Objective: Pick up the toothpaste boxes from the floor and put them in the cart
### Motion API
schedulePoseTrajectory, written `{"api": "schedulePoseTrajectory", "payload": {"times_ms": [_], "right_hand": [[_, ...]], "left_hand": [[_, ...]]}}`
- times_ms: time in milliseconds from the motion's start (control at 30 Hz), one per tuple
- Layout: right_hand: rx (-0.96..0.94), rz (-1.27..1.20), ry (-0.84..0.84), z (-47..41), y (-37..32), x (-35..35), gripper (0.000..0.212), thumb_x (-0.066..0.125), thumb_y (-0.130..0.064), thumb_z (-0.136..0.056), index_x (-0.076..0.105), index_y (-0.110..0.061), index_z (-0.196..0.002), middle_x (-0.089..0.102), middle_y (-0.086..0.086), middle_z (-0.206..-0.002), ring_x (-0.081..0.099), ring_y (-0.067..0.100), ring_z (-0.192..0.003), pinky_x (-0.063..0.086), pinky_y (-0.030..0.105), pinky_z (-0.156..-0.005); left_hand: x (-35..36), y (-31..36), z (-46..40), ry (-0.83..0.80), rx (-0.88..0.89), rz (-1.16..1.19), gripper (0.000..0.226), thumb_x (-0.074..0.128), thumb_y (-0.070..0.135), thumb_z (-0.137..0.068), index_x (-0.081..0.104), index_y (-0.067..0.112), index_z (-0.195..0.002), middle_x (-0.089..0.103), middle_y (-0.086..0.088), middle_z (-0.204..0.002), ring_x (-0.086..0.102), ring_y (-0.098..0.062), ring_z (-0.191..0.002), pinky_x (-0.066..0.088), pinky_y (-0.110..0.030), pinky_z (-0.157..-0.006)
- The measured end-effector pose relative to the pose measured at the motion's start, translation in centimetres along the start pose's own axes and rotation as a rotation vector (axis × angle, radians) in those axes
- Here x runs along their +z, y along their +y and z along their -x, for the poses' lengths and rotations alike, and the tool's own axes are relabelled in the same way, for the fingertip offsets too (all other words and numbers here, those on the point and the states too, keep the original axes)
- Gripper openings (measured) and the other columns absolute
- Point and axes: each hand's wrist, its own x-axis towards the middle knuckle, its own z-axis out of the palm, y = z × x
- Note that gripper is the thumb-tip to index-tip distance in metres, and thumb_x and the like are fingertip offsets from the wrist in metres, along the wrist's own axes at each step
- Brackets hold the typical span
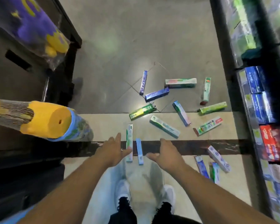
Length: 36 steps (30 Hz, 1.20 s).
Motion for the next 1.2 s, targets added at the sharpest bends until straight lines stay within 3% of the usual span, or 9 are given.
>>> {"api": "schedulePoseTrajectory", "payload": {"times_ms": [133,300,400,533,667,833,1067,1200], "right_hand": [[-0.006,-0.005,-0.015,-8.7,1.7,7.5,0.067,0.069,-0.057,-0.078,0.045,-0.013,-0.122,0.051,0.009,-0.120,0.054,0.029,-0.110,0.048,0.038,-0.089],[0.040,-0.022,-0.031,-17.5,4.0,14.9,0.067,0.069,-0.049,-0.081,0.042,-0.009,-0.128,0.048,0.013,-0.124,0.051,0.031,-0.115,0.044,0.038,-0.092],[0.072,-0.028,-0.055,-20.9,4.8,18.7,0.067,0.070,-0.047,-0.081,0.041,-0.010,-0.130,0.047,0.012,-0.126,0.050,0.030,-0.118,0.045,0.039,-0.093],[0.075,0.021,-0.091,-23.7,5.2,22.9,0.063,0.071,-0.044,-0.080,0.043,-0.010,-0.125,0.051,0.011,-0.124,0.054,0.030,-0.115,0.046,0.037,-0.091],[0.117,0.025,-0.077,-25.0,5.5,24.3,0.050,0.069,-0.029,-0.080,0.045,-0.010,-0.120,0.056,0.010,-0.120,0.059,0.031,-0.112,0.048,0.035,-0.086],[0.143,0.036,0.017,-23.2,6.6,20.3,0.037,0.060,-0.026,-0.082,0.048,-0.013,-0.114,0.059,0.009,-0.116,0.060,0.033,-0.108,0.049,0.037,-0.083],[0.179,0.003,0.159,-10.8,5.0,5.7,0.037,0.059,-0.041,-0.088,0.048,-0.017,-0.114,0.061,0.006,-0.111,0.061,0.029,-0.100,0.048,0.036,-0.075],[0.184,-0.041,0.237,-0.1,1.8,-6.0,0.038,0.059,-0.042,-0.090,0.047,-0.014,-0.113,0.062,0.010,-0.112,0.061,0.034,-0.104,0.043,0.035,-0.073]], "left_hand": [[3.6,-1.9,-10.3,0.011,-0.012,-0.092,0.089,0.045,0.066,-0.091,0.011,0.014,-0.154,0.038,-0.018,-0.144,0.042,-0.038,-0.130,0.039,-0.043,-0.101],[10.1,-4.1,-21.0,-0.111,0.031,-0.054,0.064,0.056,0.056,-0.090,0.035,0.010,-0.131,0.056,-0.017,-0.126,0.059,-0.031,-0.108,0.046,-0.036,-0.083],[13.0,-4.2,-24.7,-0.144,0.046,-0.048,0.063,0.057,0.049,-0.093,0.035,0.006,-0.133,0.053,-0.016,-0.130,0.058,-0.030,-0.112,0.047,-0.035,-0.089],[16.1,-4.7,-28.0,-0.016,0.020,-0.009,0.063,0.059,0.049,-0.092,0.030,0.003,-0.123,0.062,-0.017,-0.113,0.064,-0.033,-0.100,0.048,-0.035,-0.077],[17.7,-4.4,-29.1,0.109,-0.032,0.048,0.057,0.059,0.043,-0.092,0.031,0.002,-0.119,0.061,-0.016,-0.106,0.064,-0.034,-0.095,0.044,-0.034,-0.070],[15.1,-3.6,-27.2,0.136,-0.008,0.007,0.057,0.066,0.037,-0.085,0.032,0.003,-0.117,0.060,-0.016,-0.105,0.062,-0.034,-0.092,0.041,-0.031,-0.066],[2.0,2.2,-13.6,0.186,0.027,-0.006,0.053,0.069,0.039,-0.083,0.032,0.010,-0.107,0.050,-0.009,-0.093,0.051,-0.028,-0.080,0.040,-0.032,-0.065],[-8.4,8.7,-1.9,0.189,0.095,-0.023,0.056,0.068,0.036,-0.085,0.036,0.003,-0.117,0.054,-0.014,-0.104,0.057,-0.036,-0.098,0.038,-0.033,-0.072]]}}
